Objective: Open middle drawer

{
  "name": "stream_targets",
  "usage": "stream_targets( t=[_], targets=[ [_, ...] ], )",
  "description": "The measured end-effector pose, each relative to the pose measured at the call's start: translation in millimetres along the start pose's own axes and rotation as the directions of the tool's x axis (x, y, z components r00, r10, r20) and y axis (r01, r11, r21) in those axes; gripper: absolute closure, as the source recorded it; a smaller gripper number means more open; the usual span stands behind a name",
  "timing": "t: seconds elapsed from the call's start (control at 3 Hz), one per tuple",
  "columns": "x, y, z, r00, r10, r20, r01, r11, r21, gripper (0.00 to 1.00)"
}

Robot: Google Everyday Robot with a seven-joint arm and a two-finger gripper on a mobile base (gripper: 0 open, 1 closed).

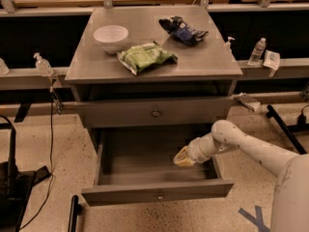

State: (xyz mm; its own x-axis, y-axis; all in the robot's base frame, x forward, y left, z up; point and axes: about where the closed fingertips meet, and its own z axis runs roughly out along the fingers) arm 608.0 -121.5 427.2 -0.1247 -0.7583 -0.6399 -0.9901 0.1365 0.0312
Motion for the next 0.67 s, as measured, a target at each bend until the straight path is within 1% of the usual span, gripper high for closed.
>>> stream_targets(
  t=[0.33,0.67],
  targets=[
    [-5.9,-16.2,-20.9,0.998,-0.007,0.055,0.003,0.9978,0.066,1.00],
    [-6.4,-16.4,-20.9,0.998,-0.008,0.060,0.003,0.9977,0.068,0.86]
  ],
)
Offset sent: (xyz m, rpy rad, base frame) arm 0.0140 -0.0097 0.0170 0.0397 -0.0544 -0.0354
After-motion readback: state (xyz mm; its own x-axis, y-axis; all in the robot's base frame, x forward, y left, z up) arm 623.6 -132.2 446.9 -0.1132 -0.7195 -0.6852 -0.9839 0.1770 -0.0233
